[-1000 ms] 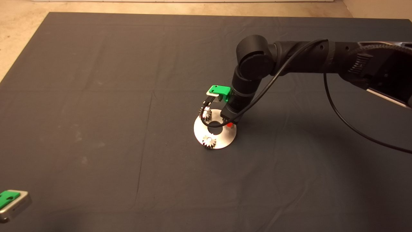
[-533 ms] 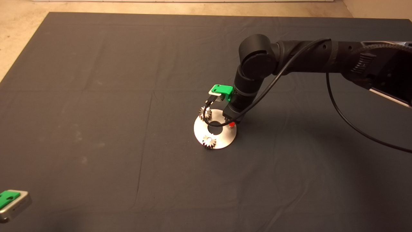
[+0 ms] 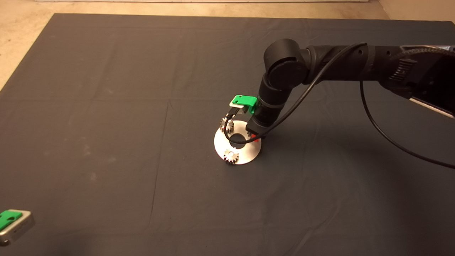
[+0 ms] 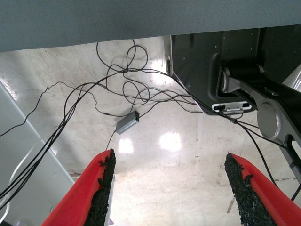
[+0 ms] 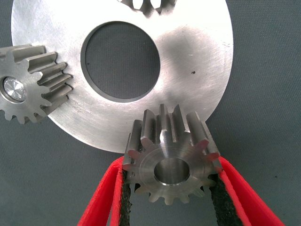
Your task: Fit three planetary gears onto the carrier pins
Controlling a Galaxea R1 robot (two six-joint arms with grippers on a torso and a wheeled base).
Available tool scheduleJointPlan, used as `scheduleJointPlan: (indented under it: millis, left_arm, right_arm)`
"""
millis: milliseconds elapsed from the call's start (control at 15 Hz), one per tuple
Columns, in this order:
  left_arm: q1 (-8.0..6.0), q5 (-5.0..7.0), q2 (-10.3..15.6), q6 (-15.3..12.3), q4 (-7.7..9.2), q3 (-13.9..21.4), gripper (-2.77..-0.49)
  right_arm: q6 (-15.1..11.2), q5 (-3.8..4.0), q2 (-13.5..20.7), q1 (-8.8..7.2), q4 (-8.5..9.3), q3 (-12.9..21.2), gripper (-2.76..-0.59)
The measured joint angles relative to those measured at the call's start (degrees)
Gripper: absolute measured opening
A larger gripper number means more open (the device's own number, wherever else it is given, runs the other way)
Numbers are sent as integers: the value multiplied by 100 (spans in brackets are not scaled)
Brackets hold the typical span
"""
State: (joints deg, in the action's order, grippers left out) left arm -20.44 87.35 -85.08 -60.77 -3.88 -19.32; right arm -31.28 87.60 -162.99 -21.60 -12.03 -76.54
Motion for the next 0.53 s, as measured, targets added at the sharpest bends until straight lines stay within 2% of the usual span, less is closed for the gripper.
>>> scheduleJointPlan:
  millis: [533]
  left_arm:
    - [0,0,-1,0,0,0,-165]
  right_arm:
    - [41,5,146,0,2,13,-237]
